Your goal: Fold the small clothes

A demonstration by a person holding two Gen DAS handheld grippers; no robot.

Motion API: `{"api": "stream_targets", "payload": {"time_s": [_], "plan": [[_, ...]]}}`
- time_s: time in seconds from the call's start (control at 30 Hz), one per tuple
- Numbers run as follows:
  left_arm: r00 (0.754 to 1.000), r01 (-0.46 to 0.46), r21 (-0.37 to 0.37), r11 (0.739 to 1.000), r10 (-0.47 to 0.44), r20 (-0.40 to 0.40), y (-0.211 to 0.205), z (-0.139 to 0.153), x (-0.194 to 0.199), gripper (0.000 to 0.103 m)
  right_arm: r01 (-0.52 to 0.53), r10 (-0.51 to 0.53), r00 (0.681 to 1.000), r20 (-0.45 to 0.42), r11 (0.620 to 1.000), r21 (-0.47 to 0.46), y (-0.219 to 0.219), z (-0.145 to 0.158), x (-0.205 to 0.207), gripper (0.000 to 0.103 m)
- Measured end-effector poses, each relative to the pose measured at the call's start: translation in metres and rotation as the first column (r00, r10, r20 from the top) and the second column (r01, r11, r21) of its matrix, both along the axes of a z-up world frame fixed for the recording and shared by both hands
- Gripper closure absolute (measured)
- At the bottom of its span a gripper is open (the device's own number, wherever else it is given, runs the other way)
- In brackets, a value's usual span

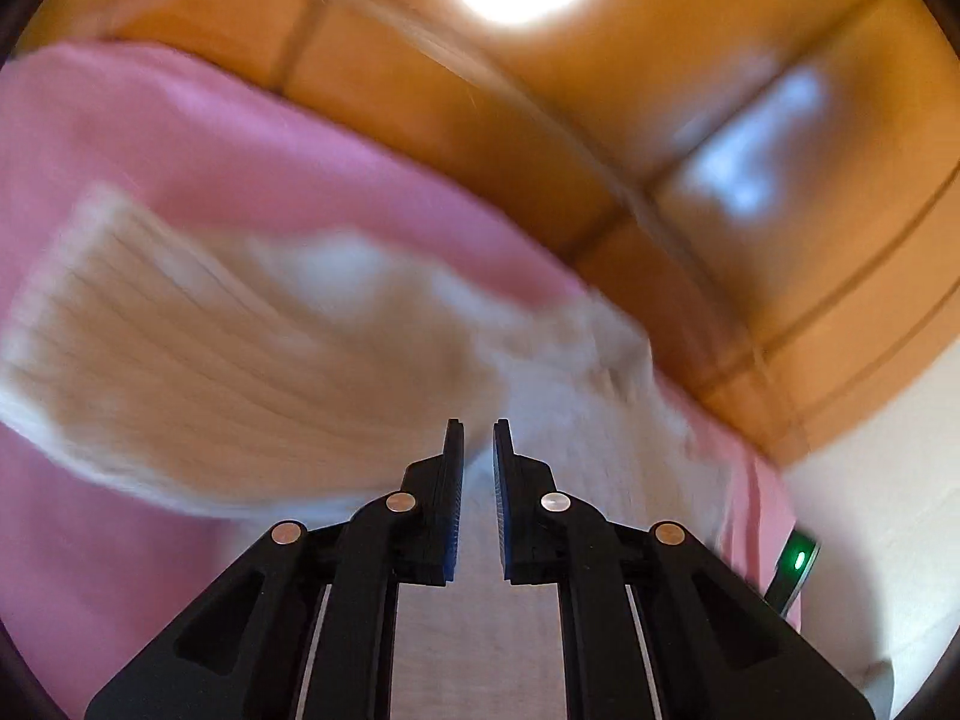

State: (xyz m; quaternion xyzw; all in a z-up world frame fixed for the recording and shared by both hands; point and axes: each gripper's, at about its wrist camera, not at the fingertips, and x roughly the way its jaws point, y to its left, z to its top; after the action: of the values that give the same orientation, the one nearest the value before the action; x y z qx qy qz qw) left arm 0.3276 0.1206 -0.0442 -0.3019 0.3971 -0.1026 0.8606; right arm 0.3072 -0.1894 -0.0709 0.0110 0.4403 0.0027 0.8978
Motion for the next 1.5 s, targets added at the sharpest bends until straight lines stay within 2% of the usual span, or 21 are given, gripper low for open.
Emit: {"api": "stream_targets", "payload": {"time_s": [0.03, 0.07, 0.1, 0.13, 0.33, 0.4, 0.43, 0.47, 0.5, 0.57, 0.63, 0.77, 0.9, 0.93, 0.97, 1.0, 1.07, 1.17, 1.27, 1.37, 1.5], "plan": [[0.998, 0.045, -0.006, 0.999, -0.045, -0.035, -0.015, -0.008, 0.003, 0.086, 0.000, 0.000, 1.000, 0.000, 1.000, -0.005, 0.000, 0.000, 0.000, 0.005], [0.996, 0.071, 0.001, 0.997, -0.071, -0.063, -0.025, -0.014, 0.002, 0.062, 0.001, -0.001, 1.000, 0.000, 1.000, -0.009, 0.001, 0.000, 0.000, 0.005], [0.995, 0.070, 0.025, 0.997, -0.068, -0.070, -0.031, -0.017, -0.002, 0.052, 0.001, -0.001, 1.000, 0.001, 1.000, -0.007, 0.000, 0.000, 0.000, 0.005], [0.997, 0.062, 0.046, 0.997, -0.059, -0.055, -0.031, -0.018, -0.010, 0.050, 0.001, -0.001, 1.000, 0.001, 1.000, -0.003, 0.000, 0.000, 0.000, 0.005], [0.999, 0.046, 0.243, 0.969, -0.050, 0.008, -0.030, -0.021, -0.068, 0.050, 0.006, -0.006, 1.000, 0.007, 1.000, 0.007, -0.003, 0.003, -0.002, 0.007], [0.999, 0.033, 0.295, 0.955, -0.040, 0.019, -0.028, -0.026, -0.089, 0.050, 0.017, -0.016, 1.000, 0.020, 1.000, -0.020, 0.000, 0.011, -0.005, 0.014], [0.999, 0.021, 0.319, 0.948, -0.030, 0.025, -0.027, -0.028, -0.096, 0.050, 0.001, 0.001, 0.999, 0.049, 0.999, -0.048, 0.009, 0.021, -0.010, 0.022], [0.999, 0.013, 0.331, 0.944, -0.023, 0.026, -0.024, -0.031, -0.100, 0.050, -0.027, 0.031, 0.997, 0.070, 0.998, -0.052, 0.018, 0.028, -0.015, 0.026], [1.000, 0.011, 0.335, 0.942, -0.020, 0.023, -0.022, -0.036, -0.104, 0.050, -0.073, 0.076, 0.993, 0.088, 0.997, -0.037, 0.031, 0.036, -0.020, 0.027], [0.999, 0.008, 0.343, 0.939, -0.019, 0.028, -0.023, -0.040, -0.109, 0.050, -0.212, 0.206, 0.975, 0.085, 0.975, 0.069, 0.064, 0.047, -0.029, 0.032], [0.999, 0.005, 0.348, 0.938, -0.017, 0.032, -0.023, -0.042, -0.110, 0.050, -0.331, 0.327, 0.944, 0.052, 0.922, 0.203, 0.102, 0.048, -0.031, 0.036], [0.999, 0.003, 0.305, 0.952, -0.017, 0.044, -0.016, -0.049, -0.111, 0.050, -0.398, 0.451, 0.891, -0.041, 0.824, 0.404, 0.163, 0.032, -0.017, 0.039], [0.998, -0.002, 0.277, 0.961, -0.015, 0.059, -0.013, -0.051, -0.111, 0.050, -0.339, 0.412, 0.905, -0.109, 0.852, 0.399, 0.197, 0.011, 0.009, 0.043], [0.998, -0.003, 0.273, 0.962, -0.015, 0.064, -0.013, -0.052, -0.111, 0.050, -0.338, 0.406, 0.908, -0.107, 0.858, 0.387, 0.203, 0.012, 0.013, 0.056], [0.998, -0.003, 0.270, 0.963, -0.015, 0.064, -0.012, -0.052, -0.112, 0.050, -0.354, 0.420, 0.900, -0.113, 0.858, 0.373, 0.211, 0.014, 0.016, 0.083], [0.998, -0.003, 0.270, 0.963, -0.015, 0.065, -0.012, -0.052, -0.112, 0.050, -0.367, 0.428, 0.896, -0.121, 0.865, 0.343, 0.217, 0.018, 0.018, 0.094], [0.998, -0.004, 0.270, 0.963, -0.015, 0.068, -0.013, -0.053, -0.113, 0.050, -0.406, 0.436, 0.898, -0.064, 0.875, 0.265, 0.224, 0.039, 0.010, 0.096], [0.998, -0.005, 0.268, 0.964, -0.014, 0.069, -0.013, -0.052, -0.113, 0.050, -0.438, 0.435, 0.897, 0.073, 0.858, 0.267, 0.209, 0.086, 0.000, 0.097], [0.998, -0.005, 0.273, 0.962, -0.014, 0.068, -0.014, -0.052, -0.115, 0.050, -0.407, 0.366, 0.912, 0.183, 0.863, 0.299, 0.168, 0.133, -0.004, 0.097], [0.998, -0.005, 0.276, 0.961, -0.014, 0.067, -0.015, -0.052, -0.115, 0.050, -0.335, 0.277, 0.937, 0.213, 0.888, 0.316, 0.120, 0.150, -0.003, 0.097], [0.998, -0.003, 0.286, 0.958, -0.016, 0.062, -0.017, -0.053, -0.113, 0.050, -0.190, 0.142, 0.975, 0.168, 0.929, 0.318, 0.053, 0.135, 0.003, 0.097]]}}
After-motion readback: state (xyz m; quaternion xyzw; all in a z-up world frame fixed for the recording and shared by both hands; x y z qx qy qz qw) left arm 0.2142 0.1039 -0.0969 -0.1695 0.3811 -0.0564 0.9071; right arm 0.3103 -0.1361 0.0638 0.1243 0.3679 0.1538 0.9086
